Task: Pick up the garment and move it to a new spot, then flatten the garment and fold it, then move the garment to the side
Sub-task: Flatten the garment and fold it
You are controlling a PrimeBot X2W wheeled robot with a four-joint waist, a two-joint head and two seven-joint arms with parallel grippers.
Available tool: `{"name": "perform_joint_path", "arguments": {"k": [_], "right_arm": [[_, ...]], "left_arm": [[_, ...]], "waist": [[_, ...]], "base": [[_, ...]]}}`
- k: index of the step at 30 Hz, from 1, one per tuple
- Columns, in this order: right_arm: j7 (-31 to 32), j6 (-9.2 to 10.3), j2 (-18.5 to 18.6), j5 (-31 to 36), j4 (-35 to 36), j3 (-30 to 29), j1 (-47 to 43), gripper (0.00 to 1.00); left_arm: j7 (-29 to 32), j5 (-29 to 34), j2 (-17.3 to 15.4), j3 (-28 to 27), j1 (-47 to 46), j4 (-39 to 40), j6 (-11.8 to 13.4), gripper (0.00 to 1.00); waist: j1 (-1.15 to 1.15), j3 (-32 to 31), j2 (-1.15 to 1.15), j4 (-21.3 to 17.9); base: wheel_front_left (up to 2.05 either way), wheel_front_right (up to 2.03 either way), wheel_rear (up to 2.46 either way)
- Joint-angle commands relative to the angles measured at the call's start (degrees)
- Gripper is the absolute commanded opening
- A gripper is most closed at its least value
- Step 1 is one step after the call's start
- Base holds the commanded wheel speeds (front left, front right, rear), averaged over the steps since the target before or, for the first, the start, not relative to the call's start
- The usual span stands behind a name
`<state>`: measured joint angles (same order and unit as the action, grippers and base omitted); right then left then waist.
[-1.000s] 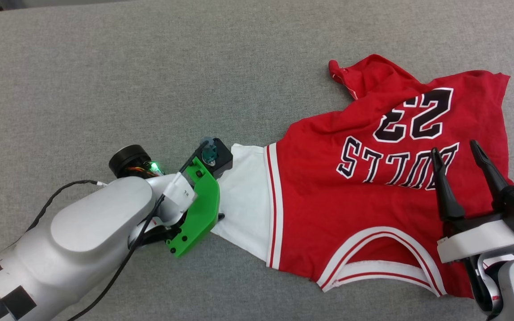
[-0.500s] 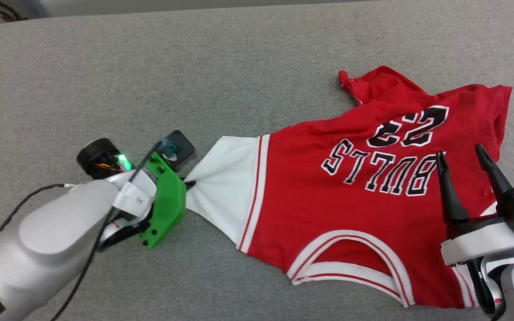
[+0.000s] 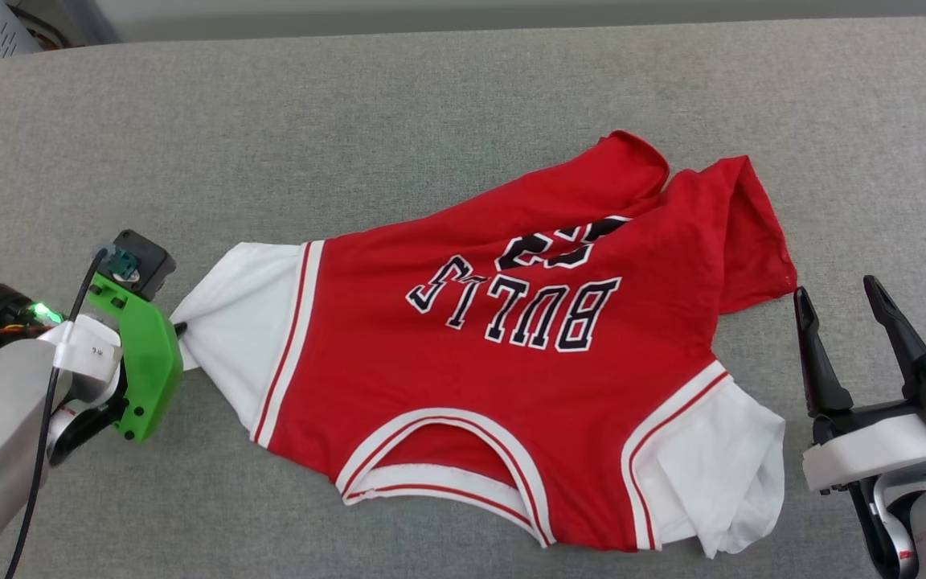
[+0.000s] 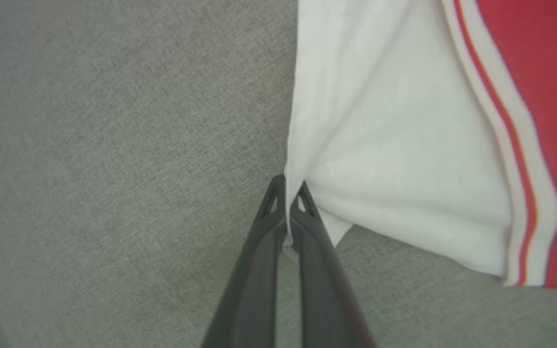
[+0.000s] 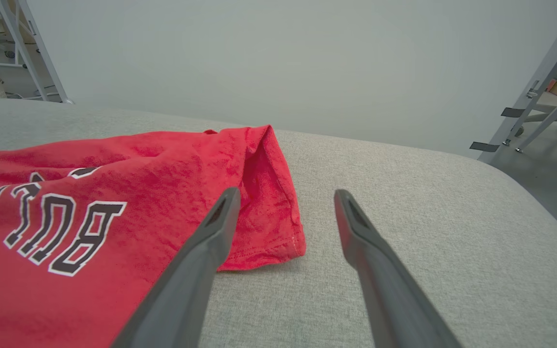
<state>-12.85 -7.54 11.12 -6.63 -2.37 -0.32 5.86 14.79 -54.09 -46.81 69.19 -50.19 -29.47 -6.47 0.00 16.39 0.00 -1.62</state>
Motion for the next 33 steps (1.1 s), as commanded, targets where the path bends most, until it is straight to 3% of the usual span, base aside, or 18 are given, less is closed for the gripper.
{"name": "perform_joint_path", "arguments": {"k": [1,2,3,4,9,13,16,20,26,33], "right_arm": [[0.2,0.05,0.2,0.4,0.3,-0.2,-0.6,1.0],[0.5,0.05,0.4,0.3,0.4,-0.3,-0.6,1.0],[0.7,0.05,0.5,0.2,0.5,-0.5,-0.5,1.0],[1.0,0.05,0.8,0.0,0.7,-0.7,-0.4,1.0],[2.6,0.05,3.1,-1.6,2.3,-1.0,1.3,1.0],[5.2,0.05,6.5,-3.5,4.7,-1.1,3.4,1.0],[9.3,0.05,10.1,-5.9,6.8,0.0,4.6,1.0],[15.4,0.05,16.2,-10.3,10.1,4.1,6.1,1.0],[29.8,0.05,26.8,-20.1,13.1,12.4,8.0,1.0],[45.3,0.05,34.7,-29.6,14.2,20.7,11.0,1.0]], "left_arm": [[-0.6,-0.6,0.1,-0.1,1.0,-1.3,0.5,0.0],[-1.3,-0.7,0.6,-0.2,1.3,-2.0,0.5,0.0],[-2.2,-0.8,1.2,-0.4,1.4,-2.5,0.7,0.27],[-3.9,-0.2,1.9,-0.6,1.3,-2.9,1.2,1.0],[-14.2,3.1,4.9,-2.2,1.6,-3.7,6.4,1.0],[-24.5,4.8,6.1,-5.1,3.0,-2.1,13.0,1.0],[-28.4,5.4,7.3,-7.5,5.2,1.0,18.5,1.0],[-29.7,7.9,7.3,-11.3,8.6,6.6,24.2,1.0],[-29.8,19.5,8.5,-19.8,15.7,18.6,32.2,1.0],[-29.8,29.6,12.2,-29.3,25.4,26.6,36.4,1.0]], "waist": [[0.0,0.0,0.0,0.0],[0.0,-0.1,0.0,0.1],[0.0,-0.1,0.0,0.2],[0.0,-0.3,0.0,0.3],[0.0,-1.8,0.0,1.0],[0.0,-2.8,0.0,2.0],[0.0,-3.3,0.0,3.0],[0.0,-3.5,0.0,4.2],[0.0,-2.9,0.0,6.1],[0.0,-1.7,0.0,7.7]], "base": [[0.0,0.0,0.0],[0.0,0.0,0.0],[0.0,0.0,0.0],[0.0,0.0,0.0],[0.0,0.0,0.0],[0.0,0.0,0.0],[0.0,0.0,0.0],[0.0,0.0,0.0],[0.0,0.0,0.0],[0.0,0.0,0.0]]}}
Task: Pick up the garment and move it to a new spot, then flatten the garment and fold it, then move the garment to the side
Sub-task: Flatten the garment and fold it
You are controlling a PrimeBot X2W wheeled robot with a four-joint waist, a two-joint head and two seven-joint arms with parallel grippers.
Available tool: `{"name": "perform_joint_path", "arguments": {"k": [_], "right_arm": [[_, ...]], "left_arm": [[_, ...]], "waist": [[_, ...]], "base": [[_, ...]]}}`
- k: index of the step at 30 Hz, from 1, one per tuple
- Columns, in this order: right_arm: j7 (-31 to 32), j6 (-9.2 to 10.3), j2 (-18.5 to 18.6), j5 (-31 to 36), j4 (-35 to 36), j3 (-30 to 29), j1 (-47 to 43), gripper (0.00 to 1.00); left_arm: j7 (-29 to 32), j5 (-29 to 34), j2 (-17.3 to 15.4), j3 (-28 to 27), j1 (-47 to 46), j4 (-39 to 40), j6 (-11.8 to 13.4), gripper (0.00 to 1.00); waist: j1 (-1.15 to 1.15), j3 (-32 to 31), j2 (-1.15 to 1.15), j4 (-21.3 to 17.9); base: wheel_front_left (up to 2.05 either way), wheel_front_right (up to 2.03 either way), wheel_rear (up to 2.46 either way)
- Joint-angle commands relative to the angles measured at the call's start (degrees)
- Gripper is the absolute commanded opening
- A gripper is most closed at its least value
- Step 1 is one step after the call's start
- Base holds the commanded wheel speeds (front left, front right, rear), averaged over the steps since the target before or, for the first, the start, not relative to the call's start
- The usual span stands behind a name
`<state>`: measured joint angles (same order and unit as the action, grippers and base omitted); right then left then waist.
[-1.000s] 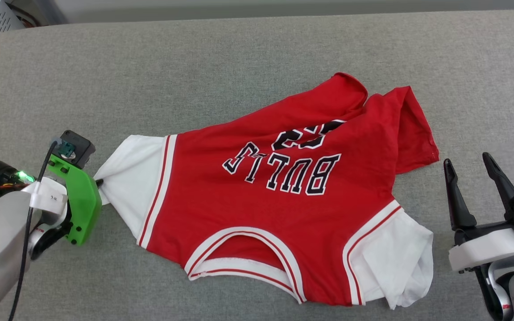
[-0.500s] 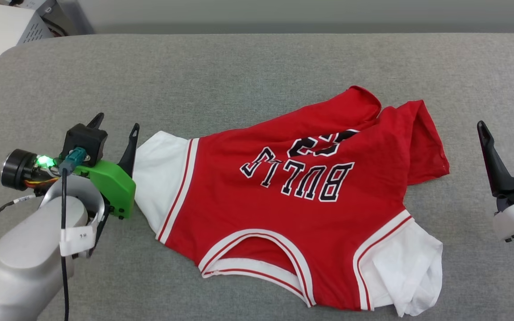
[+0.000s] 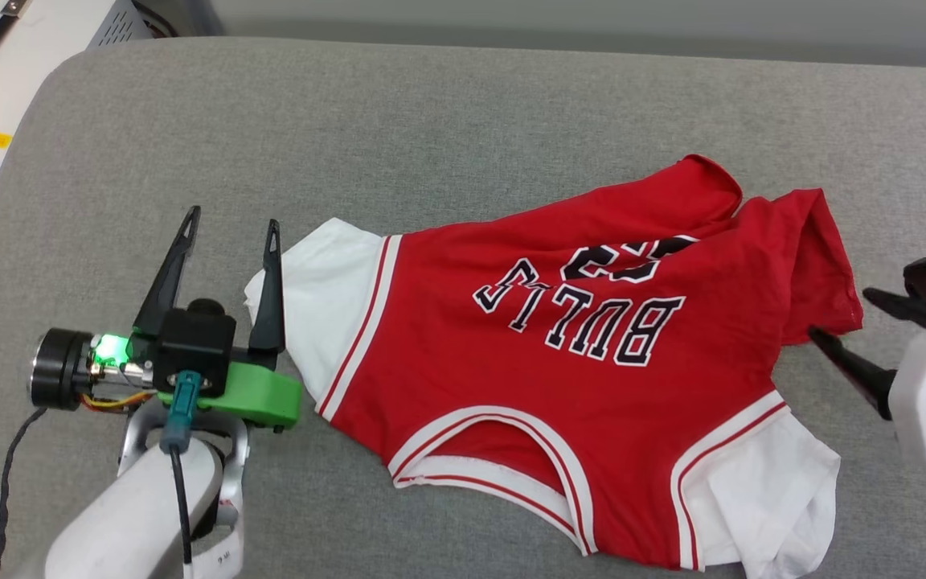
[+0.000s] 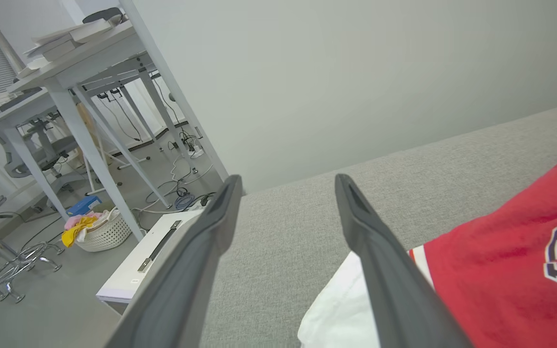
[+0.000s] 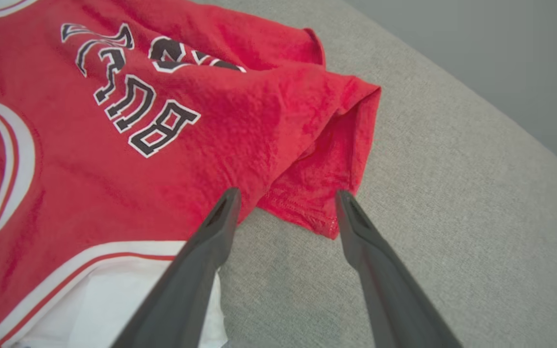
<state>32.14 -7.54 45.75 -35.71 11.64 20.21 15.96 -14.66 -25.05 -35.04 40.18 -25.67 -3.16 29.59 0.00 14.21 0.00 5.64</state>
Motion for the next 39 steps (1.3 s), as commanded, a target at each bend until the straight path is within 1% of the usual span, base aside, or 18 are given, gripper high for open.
{"name": "perform_joint_path", "arguments": {"k": [1,4,7,10,14,19,20,21,23,26,30,34,36,39], "right_arm": [[2.0,0.05,0.6,-2.0,0.0,1.5,1.5,1.0],[4.9,0.05,1.2,-5.1,-1.0,4.9,3.1,1.0],[5.6,0.05,0.9,-6.3,-3.6,7.9,5.1,1.0],[5.5,0.05,0.4,-6.3,-7.6,11.0,6.5,1.0],[4.1,0.05,-0.7,-5.7,-13.6,14.8,7.8,1.0],[1.5,0.05,-2.0,-5.2,-19.9,20.4,8.0,1.0],[0.5,0.05,-2.0,-5.2,-20.6,21.4,8.2,0.95],[-0.5,0.05,-1.9,-5.1,-20.9,22.0,8.5,0.0],[-3.4,0.05,-1.6,-4.4,-21.2,22.7,9.3,0.0],[-7.7,0.05,-0.8,-4.2,-21.0,22.1,10.5,0.0],[-11.0,0.05,0.9,-4.1,-18.9,19.1,12.8,0.0],[-10.5,0.05,2.1,-4.0,-17.3,16.4,16.0,0.0],[-9.2,0.05,2.5,-2.8,-17.2,16.3,18.2,0.0],[-7.4,0.05,1.4,-3.6,-18.7,16.1,21.5,0.0]], "left_arm": [[-0.3,1.9,1.1,-1.6,2.2,1.1,0.7,1.0],[-0.3,4.6,3.5,-4.8,5.5,2.7,0.9,1.0],[-0.3,6.7,6.0,-7.7,8.0,3.2,0.1,1.0],[-0.3,8.9,8.7,-9.9,9.1,3.4,-1.6,1.0],[-0.3,11.3,11.5,-12.9,9.5,2.9,-4.3,1.0],[-0.3,13.8,14.5,-16.0,10.2,2.3,-6.9,1.0],[-0.3,14.4,15.0,-16.7,10.5,2.2,-7.4,1.0],[-0.3,14.8,15.3,-17.2,10.7,2.1,-7.8,1.0],[-0.3,15.6,16.0,-18.4,11.3,2.0,-8.6,1.0],[-0.3,16.7,16.8,-20.0,12.3,2.1,-9.7,1.0],[-0.3,18.0,17.8,-21.3,13.2,2.3,-11.0,1.0],[-0.3,19.2,19.1,-22.0,13.1,2.5,-12.3,1.0],[-0.3,19.8,19.7,-22.2,13.1,2.5,-12.9,1.0],[-0.3,20.4,20.6,-22.5,12.8,2.3,-13.7,1.0]], "waist": [[0.0,0.7,0.0,0.7],[0.0,1.6,0.0,1.5],[0.0,2.8,0.0,2.3],[0.0,4.1,0.0,3.8],[0.0,5.5,0.0,5.1],[0.0,6.1,0.0,5.7],[0.0,6.1,0.0,5.7],[0.0,6.0,0.0,5.5],[0.0,5.6,0.0,5.1],[0.0,4.7,0.0,4.4],[0.0,4.1,0.0,4.0],[0.0,4.6,0.0,4.5],[0.0,5.2,0.0,5.1],[0.0,6.1,0.0,6.1]], "base": [[0.0,0.0,0.0],[0.0,0.0,0.0],[0.0,0.0,0.0],[0.0,0.0,0.0],[0.0,0.0,0.0],[0.0,0.0,0.0],[0.0,0.0,0.0],[0.0,0.0,0.0],[0.0,0.0,0.0],[0.0,0.0,0.0],[0.0,0.0,0.0],[0.0,0.0,0.0],[0.0,0.0,0.0],[0.0,0.0,0.0]]}}
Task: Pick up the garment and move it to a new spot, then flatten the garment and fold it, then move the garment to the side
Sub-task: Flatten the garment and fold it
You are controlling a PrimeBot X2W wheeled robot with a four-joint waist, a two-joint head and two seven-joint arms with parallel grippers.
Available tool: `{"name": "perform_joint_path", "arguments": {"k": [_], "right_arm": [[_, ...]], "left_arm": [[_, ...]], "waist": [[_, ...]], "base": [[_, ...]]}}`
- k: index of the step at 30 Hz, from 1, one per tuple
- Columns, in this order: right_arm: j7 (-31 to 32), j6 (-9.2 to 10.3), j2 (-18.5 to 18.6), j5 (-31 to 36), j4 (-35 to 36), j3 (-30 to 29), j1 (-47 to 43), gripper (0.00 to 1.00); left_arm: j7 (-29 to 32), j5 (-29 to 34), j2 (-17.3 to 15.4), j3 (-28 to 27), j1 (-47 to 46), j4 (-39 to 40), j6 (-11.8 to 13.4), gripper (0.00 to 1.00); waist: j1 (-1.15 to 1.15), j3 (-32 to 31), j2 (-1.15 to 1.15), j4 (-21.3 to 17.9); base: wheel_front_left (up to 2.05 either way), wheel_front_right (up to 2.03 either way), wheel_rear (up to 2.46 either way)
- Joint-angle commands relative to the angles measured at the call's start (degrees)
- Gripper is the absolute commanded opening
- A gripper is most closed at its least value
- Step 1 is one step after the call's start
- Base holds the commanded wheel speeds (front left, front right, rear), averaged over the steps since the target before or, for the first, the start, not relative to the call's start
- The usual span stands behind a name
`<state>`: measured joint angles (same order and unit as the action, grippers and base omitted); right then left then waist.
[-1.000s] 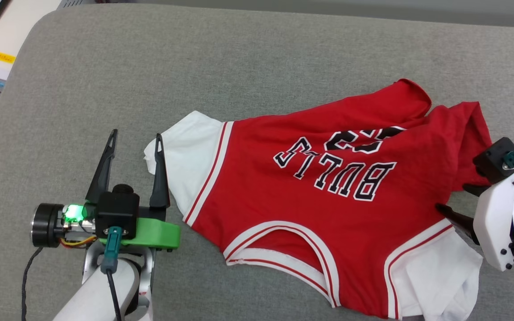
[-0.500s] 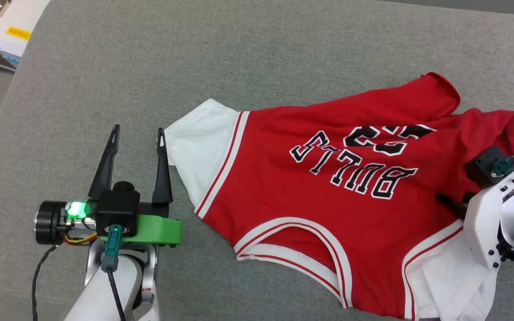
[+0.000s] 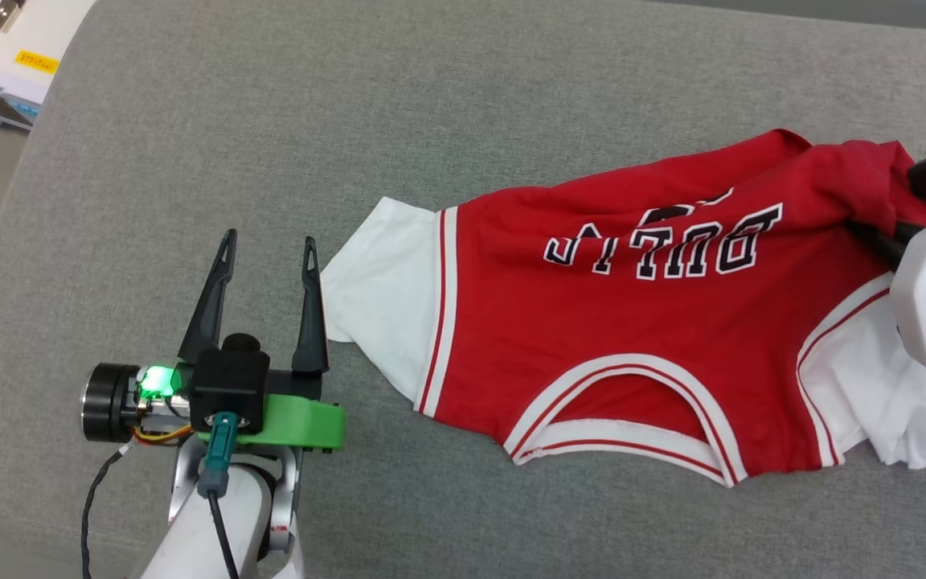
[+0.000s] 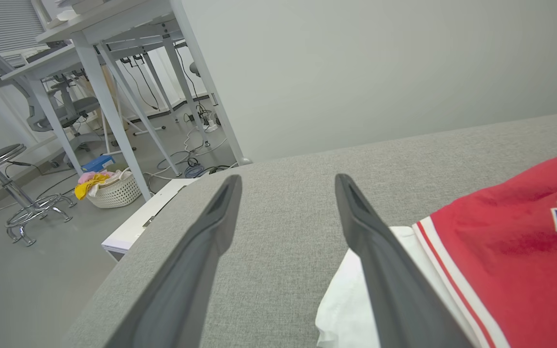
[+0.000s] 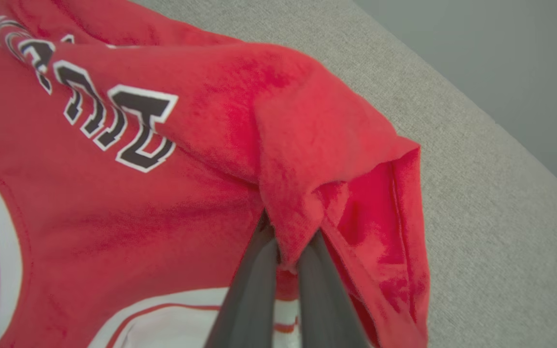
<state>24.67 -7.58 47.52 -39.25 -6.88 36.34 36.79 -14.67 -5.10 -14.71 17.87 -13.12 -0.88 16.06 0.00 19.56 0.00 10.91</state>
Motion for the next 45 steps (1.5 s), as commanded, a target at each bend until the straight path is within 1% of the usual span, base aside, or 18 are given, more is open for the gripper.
{"name": "perform_joint_path", "arguments": {"k": [1,5,8,13,15,16,17,20,23,27,29,32,35,37,38,39,42,45], "right_arm": [[0.7,0.09,-0.7,-0.2,-1.0,0.2,2.1,0.0],[1.7,0.09,-2.5,1.4,-6.2,2.5,7.1,0.0],[0.8,0.09,-4.6,2.3,-12.3,4.8,9.7,0.0],[-0.1,0.09,-7.8,0.9,-20.3,10.0,9.8,0.0],[-2.4,0.09,-8.7,-0.2,-22.1,10.9,9.5,0.0],[-6.3,0.09,-8.8,0.0,-23.3,11.5,9.3,0.93],[-8.7,0.09,-8.8,-0.1,-23.8,11.3,9.0,1.0],[-17.0,0.09,-8.7,0.7,-24.3,9.6,8.1,1.0],[-25.9,0.09,-9.8,1.9,-24.5,4.9,5.6,1.0],[-33.5,0.09,-11.1,5.3,-24.2,-3.0,1.1,1.0],[-35.7,0.09,-12.3,7.5,-23.2,-7.7,-1.6,1.0],[-37.2,0.09,-14.5,10.9,-20.0,-14.6,-6.1,1.0],[-36.7,0.09,-17.2,14.7,-15.0,-20.6,-11.7,1.0],[-34.9,0.09,-18.9,17.6,-11.0,-23.9,-15.4,1.0],[-34.3,0.09,-19.4,18.5,-9.8,-24.8,-16.4,1.0],[-33.2,0.09,-20.4,19.9,-7.6,-26.1,-18.1,1.0],[-30.4,0.09,-22.8,22.5,-2.3,-29.0,-21.5,1.0],[-27.8,0.09,-24.8,24.4,2.5,-31.2,-24.2,1.0]], "left_arm": [[-0.3,0.6,0.6,-0.3,0.1,-0.1,-0.5,1.0],[-0.3,1.3,1.9,-0.8,-0.3,-0.4,-1.2,1.0],[-0.3,1.8,2.6,-1.2,-0.4,-0.7,-1.7,1.0],[-0.3,2.4,3.2,-2.0,-0.2,-0.9,-2.1,1.0],[-0.3,2.5,3.2,-2.5,0.0,-1.0,-2.3,1.0],[-0.3,2.7,3.1,-2.8,0.1,-1.1,-2.7,1.0],[-0.3,2.8,2.9,-3.0,0.3,-1.2,-2.8,1.0],[-0.3,2.9,2.4,-3.8,0.7,-1.4,-3.2,1.0],[-0.3,2.9,1.5,-4.8,1.2,-1.2,-3.8,1.0],[-0.3,3.0,-0.2,-5.2,0.5,-0.8,-5.9,1.0],[-0.3,2.7,-1.2,-5.5,-0.5,-1.0,-7.4,1.0],[-0.3,1.7,-3.1,-5.9,-2.8,-1.7,-10.6,1.0],[-0.1,-0.8,-4.9,-5.5,-5.9,-5.0,-15.7,1.0],[2.6,-1.7,-6.5,-4.6,-9.3,-7.4,-19.1,1.0],[3.7,-2.0,-6.9,-4.3,-10.2,-8.0,-19.8,1.0],[6.4,-2.9,-7.4,-3.6,-11.8,-9.0,-21.0,1.0],[13.4,-5.6,-9.2,-1.4,-15.6,-10.6,-22.8,1.0],[23.3,-9.2,-11.7,2.1,-19.1,-11.8,-23.4,1.0]], "waist": [[0.0,1.1,0.0,1.3],[0.0,2.2,0.0,2.6],[0.0,2.6,0.0,3.1],[0.0,2.3,0.0,3.0],[0.0,1.8,0.0,2.4],[0.0,1.1,0.0,1.8],[0.0,0.6,0.0,1.4],[0.0,-1.0,0.0,0.1],[0.0,-2.8,0.0,-1.4],[0.0,-4.6,0.0,-3.0],[0.0,-5.1,0.0,-3.5],[0.0,-5.7,0.0,-4.1],[0.0,-6.2,0.0,-4.5],[0.0,-6.3,0.0,-4.9],[0.0,-6.3,0.0,-5.0],[0.0,-6.4,0.0,-5.1],[0.0,-6.3,0.0,-5.7],[0.0,-6.1,0.0,-6.1]], "base": [[0.0,0.0,0.0],[0.0,0.0,0.0],[0.0,0.0,0.0],[0.0,0.0,0.0],[0.0,0.0,0.0],[0.0,0.0,0.0],[0.0,0.0,0.0],[0.0,0.0,0.0],[0.0,0.0,0.0],[0.0,0.0,0.0],[0.0,0.0,0.0],[0.0,0.0,0.0],[0.0,0.0,0.0],[0.0,0.0,0.0],[0.0,0.0,0.0],[0.0,0.0,0.0],[0.0,0.0,0.0],[0.0,0.0,0.0]]}}
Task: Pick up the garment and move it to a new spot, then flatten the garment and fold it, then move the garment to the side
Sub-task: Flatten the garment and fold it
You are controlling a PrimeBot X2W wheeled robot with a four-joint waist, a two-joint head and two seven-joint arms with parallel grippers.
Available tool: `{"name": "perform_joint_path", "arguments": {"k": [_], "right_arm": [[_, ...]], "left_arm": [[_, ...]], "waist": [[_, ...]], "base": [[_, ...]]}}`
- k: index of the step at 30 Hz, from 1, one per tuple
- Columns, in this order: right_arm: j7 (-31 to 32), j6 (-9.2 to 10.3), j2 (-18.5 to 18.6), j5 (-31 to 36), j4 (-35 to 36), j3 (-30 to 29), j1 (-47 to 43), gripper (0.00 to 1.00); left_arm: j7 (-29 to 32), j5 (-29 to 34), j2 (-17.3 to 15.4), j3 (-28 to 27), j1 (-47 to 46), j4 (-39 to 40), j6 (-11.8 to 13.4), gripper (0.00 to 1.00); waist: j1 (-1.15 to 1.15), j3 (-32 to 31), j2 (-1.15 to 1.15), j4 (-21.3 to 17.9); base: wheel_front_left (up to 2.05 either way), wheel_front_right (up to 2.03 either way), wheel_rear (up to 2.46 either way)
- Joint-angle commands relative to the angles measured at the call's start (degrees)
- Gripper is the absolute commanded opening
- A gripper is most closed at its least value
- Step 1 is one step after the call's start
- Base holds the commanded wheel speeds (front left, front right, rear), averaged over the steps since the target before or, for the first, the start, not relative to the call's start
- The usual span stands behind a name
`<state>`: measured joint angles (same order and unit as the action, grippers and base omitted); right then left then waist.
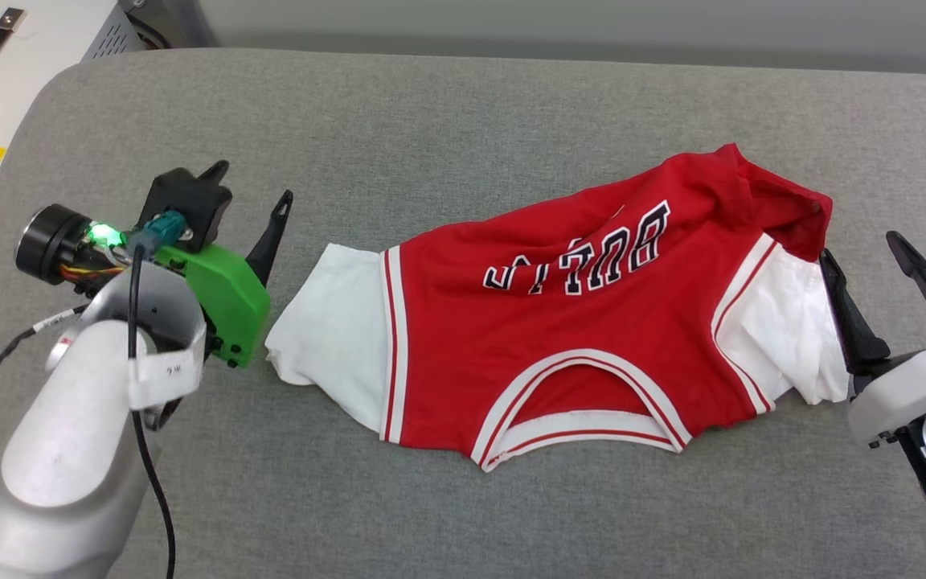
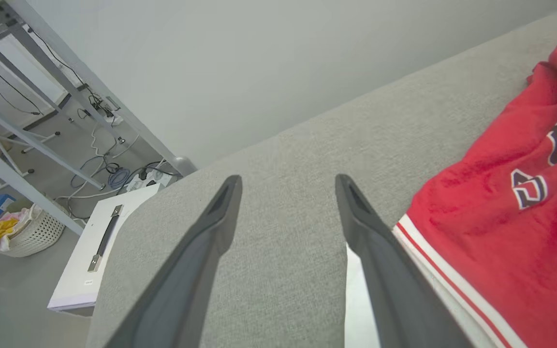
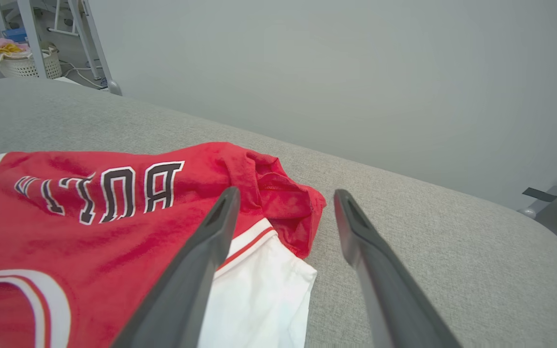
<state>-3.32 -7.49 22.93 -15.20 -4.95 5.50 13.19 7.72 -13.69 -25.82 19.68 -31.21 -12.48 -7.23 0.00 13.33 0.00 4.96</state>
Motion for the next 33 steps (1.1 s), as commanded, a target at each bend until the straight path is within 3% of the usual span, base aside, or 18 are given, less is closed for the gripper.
{"name": "perform_joint_path", "arguments": {"k": [1,5,10,17,28,29,30,33], "right_arm": [[0.9,0.0,-0.6,0.8,1.7,-0.8,-1.3,1.0],[2.9,0.0,-1.7,1.7,4.8,-1.6,-3.1,1.0],[4.4,0.0,-2.2,2.8,7.4,-1.8,-3.9,1.0],[5.0,0.0,-2.6,3.0,8.6,-1.5,-3.8,1.0],[5.1,0.0,-2.3,2.2,8.4,-0.6,-3.0,1.0],[5.2,0.0,-2.1,2.2,8.4,-0.5,-3.1,1.0],[5.4,0.0,-1.8,2.1,8.5,-0.5,-3.1,1.0],[6.5,0.0,-0.6,1.7,9.3,-0.3,-3.6,1.0]], "left_arm": [[4.6,-2.6,-1.5,2.1,-2.1,-0.2,-0.2,1.0],[17.2,-12.3,-5.5,10.4,-5.2,0.9,-0.2,1.0],[27.1,-20.4,-12.0,21.7,-8.4,2.3,-0.2,1.0],[28.2,-25.0,-15.1,28.3,-9.2,-1.2,-0.2,1.0],[23.6,-26.5,-12.9,34.4,-8.6,-12.3,-0.2,1.0],[23.0,-26.6,-12.8,35.1,-8.5,-12.7,-0.2,0.97],[21.5,-26.6,-12.6,35.8,-8.6,-13.0,-0.2,0.0],[16.8,-27.3,-12.6,35.6,-8.7,-14.2,-0.2,0.0]], "waist": [[0.0,0.2,0.0,-0.3],[0.0,0.5,0.0,-0.7],[0.0,1.5,0.0,-1.4],[0.0,3.4,0.0,-2.7],[0.0,5.6,0.0,-4.0],[0.0,5.6,0.0,-4.0],[0.0,5.5,0.0,-4.1],[0.0,5.0,0.0,-4.1]], "base": [[0.0,0.0,0.0],[0.0,0.0,0.0],[0.0,0.0,0.0],[0.0,0.0,0.0],[0.0,0.0,0.0],[0.0,0.0,0.0],[0.0,0.0,0.0],[0.0,0.0,0.0]]}}
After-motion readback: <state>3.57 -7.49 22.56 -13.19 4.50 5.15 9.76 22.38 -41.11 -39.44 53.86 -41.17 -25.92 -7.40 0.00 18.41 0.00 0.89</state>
